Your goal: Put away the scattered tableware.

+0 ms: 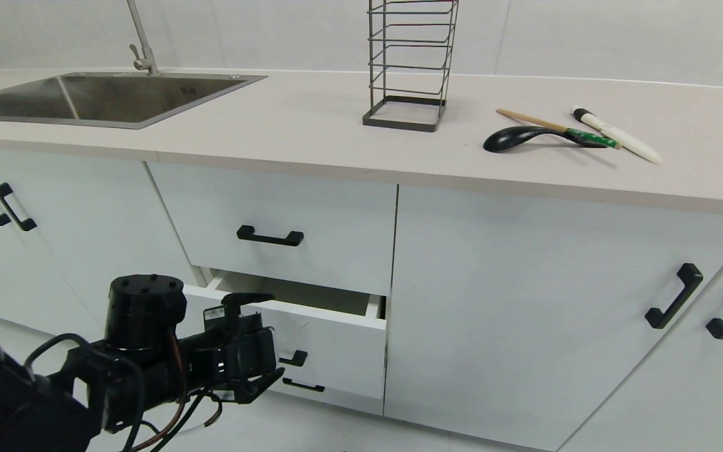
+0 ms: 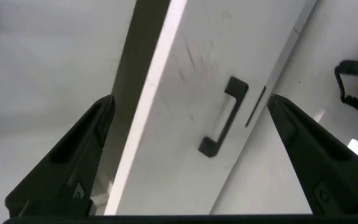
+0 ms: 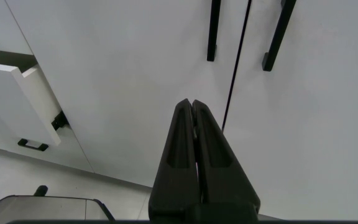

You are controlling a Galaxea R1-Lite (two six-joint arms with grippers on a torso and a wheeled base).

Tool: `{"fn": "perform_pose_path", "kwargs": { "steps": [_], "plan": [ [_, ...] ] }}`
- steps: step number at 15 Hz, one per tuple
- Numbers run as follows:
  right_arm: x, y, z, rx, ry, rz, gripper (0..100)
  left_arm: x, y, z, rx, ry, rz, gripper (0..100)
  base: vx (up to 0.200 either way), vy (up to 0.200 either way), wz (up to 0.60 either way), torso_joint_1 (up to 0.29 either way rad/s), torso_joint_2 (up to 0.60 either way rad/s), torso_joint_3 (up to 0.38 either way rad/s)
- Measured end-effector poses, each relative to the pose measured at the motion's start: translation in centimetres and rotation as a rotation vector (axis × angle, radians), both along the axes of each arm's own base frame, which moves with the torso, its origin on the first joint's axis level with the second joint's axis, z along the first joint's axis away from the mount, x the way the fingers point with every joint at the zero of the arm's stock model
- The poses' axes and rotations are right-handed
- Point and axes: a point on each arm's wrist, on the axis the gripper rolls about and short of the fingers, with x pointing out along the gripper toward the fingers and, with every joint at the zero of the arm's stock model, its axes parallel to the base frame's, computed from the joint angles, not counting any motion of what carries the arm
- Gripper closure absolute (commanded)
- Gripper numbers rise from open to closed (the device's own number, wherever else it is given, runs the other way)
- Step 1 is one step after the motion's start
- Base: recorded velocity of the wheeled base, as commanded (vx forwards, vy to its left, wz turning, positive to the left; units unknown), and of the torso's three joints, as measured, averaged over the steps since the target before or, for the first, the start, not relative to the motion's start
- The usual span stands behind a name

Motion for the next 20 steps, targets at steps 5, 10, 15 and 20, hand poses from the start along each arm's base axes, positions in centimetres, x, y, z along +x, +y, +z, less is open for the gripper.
{"fn": "perform_pose_path", "kwargs": {
  "steps": [5, 10, 15, 20],
  "plan": [
    [0.0, 0.0, 0.0, 0.0, 0.0, 0.0, 100, 3.2, -1.3, -2.2, 0.004, 0.045, 0.0, 0, 0.0, 0.0, 0.0, 0.0, 0.0, 0.0],
    [0.0, 0.0, 0.0, 0.0, 0.0, 0.0, 100, 4.8, -1.9, -3.6, 0.011, 0.068, 0.007, 0, 0.0, 0.0, 0.0, 0.0, 0.0, 0.0],
    [0.0, 0.0, 0.0, 0.0, 0.0, 0.0, 100, 5.0, -1.9, -4.0, 0.014, 0.077, 0.008, 0, 0.0, 0.0, 0.0, 0.0, 0.0, 0.0],
    [0.0, 0.0, 0.0, 0.0, 0.0, 0.0, 100, 4.7, -1.8, -4.3, 0.021, 0.087, 0.007, 0, 0.0, 0.0, 0.0, 0.0, 0.0, 0.0]
  ]
}}
